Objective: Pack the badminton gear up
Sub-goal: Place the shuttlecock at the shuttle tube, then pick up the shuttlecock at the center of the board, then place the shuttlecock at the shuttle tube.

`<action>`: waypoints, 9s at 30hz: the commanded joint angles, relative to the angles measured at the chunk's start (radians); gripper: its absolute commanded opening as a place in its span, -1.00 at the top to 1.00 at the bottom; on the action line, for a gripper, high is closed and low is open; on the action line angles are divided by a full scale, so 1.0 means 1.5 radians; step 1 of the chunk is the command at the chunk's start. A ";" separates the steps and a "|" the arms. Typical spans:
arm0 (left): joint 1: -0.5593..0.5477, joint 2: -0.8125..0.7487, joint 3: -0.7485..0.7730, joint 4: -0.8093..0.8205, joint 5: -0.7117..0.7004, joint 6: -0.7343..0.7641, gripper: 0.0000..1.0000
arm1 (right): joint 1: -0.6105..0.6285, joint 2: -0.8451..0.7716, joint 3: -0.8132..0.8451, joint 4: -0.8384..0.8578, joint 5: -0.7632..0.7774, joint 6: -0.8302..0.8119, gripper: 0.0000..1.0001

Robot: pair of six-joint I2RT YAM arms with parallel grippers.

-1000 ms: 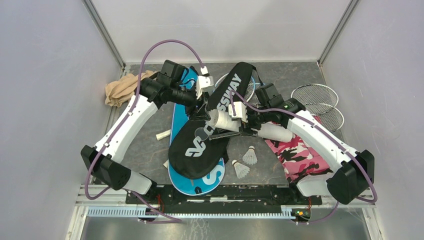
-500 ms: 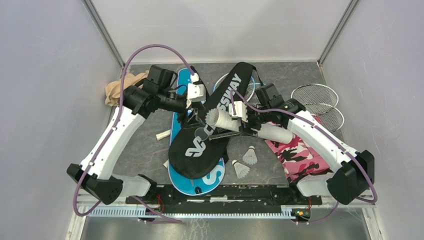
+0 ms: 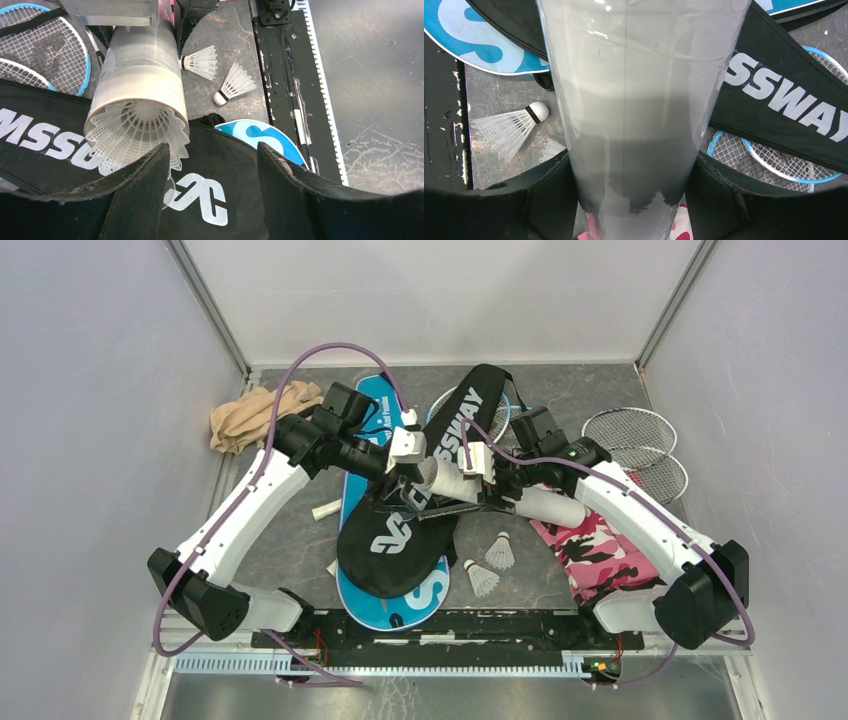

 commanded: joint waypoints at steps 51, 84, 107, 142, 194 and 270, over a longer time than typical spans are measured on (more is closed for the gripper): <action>-0.047 -0.094 -0.021 0.233 -0.154 -0.144 -1.00 | -0.028 -0.041 0.021 0.081 0.102 0.119 0.87; -0.049 -0.060 -0.060 0.244 -0.050 -0.058 -1.00 | -0.074 -0.031 0.045 0.066 0.014 0.136 0.87; -0.105 -0.058 -0.119 0.275 -0.214 -0.194 -0.93 | -0.192 0.026 0.144 0.095 0.190 0.310 0.86; -0.500 0.270 -0.174 0.469 -0.675 -0.492 -0.62 | -0.251 -0.013 0.072 0.103 0.217 0.295 0.87; -0.049 0.018 0.139 0.265 -0.272 -0.486 0.96 | -0.218 -0.005 0.092 -0.043 -0.009 0.064 0.77; -0.102 0.121 0.067 0.351 -0.018 -0.452 -0.24 | -0.171 0.004 0.082 -0.049 -0.161 0.016 0.79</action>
